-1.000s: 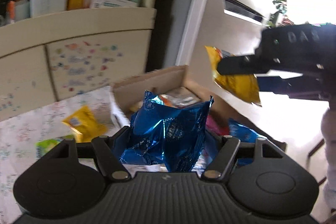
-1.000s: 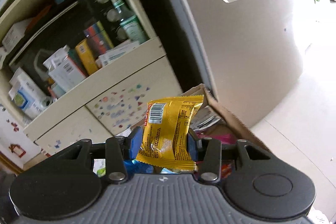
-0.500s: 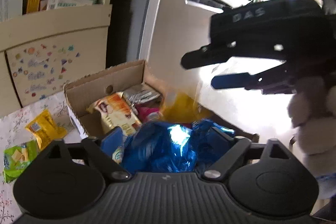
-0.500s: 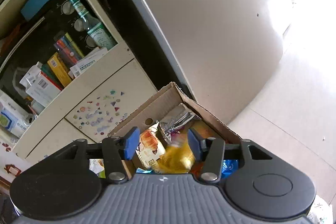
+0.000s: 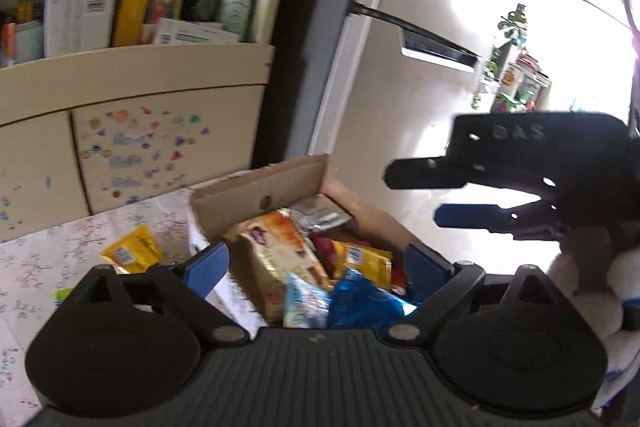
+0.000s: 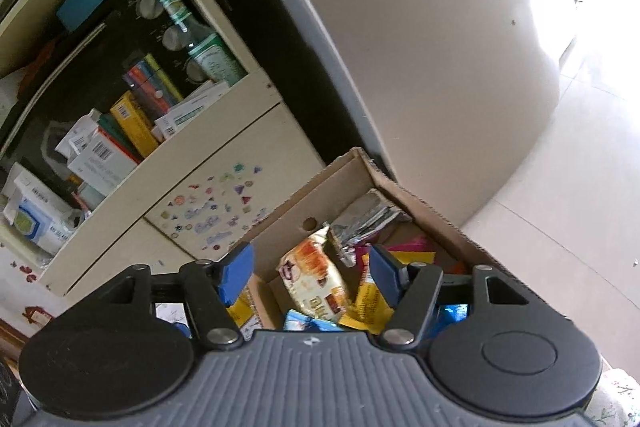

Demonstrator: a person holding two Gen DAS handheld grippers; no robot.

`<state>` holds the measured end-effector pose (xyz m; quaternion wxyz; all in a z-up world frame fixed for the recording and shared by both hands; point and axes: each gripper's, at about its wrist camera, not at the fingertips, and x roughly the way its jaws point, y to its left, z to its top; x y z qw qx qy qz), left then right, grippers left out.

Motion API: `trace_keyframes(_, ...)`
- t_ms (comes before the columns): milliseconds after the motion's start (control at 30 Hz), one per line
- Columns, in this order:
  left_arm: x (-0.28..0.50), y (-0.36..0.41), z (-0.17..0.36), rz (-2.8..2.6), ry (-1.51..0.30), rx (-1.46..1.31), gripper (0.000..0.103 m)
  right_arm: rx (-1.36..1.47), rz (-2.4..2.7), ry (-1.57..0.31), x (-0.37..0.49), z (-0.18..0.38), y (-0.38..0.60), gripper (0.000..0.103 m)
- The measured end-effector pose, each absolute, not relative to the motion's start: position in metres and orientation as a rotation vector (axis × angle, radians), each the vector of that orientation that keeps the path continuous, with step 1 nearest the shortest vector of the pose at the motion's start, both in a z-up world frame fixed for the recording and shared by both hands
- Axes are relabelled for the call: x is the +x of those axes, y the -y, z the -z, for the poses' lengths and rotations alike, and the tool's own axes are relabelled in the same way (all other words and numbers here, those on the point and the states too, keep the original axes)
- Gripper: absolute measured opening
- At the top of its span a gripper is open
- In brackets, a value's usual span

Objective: Organize snacks
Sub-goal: 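Move both open grippers back over the table toward the remaining packets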

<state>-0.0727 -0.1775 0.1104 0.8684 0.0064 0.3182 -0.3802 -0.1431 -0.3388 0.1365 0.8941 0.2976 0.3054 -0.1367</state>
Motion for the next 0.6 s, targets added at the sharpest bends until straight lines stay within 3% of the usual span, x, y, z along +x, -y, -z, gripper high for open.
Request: trace_keyframes(600,-0.023,0.097,-0.128,0.510,-0.644,-0.049,0.094,0.582,0.150,-0.634,-0.120,-0.137,0.303,0.074)
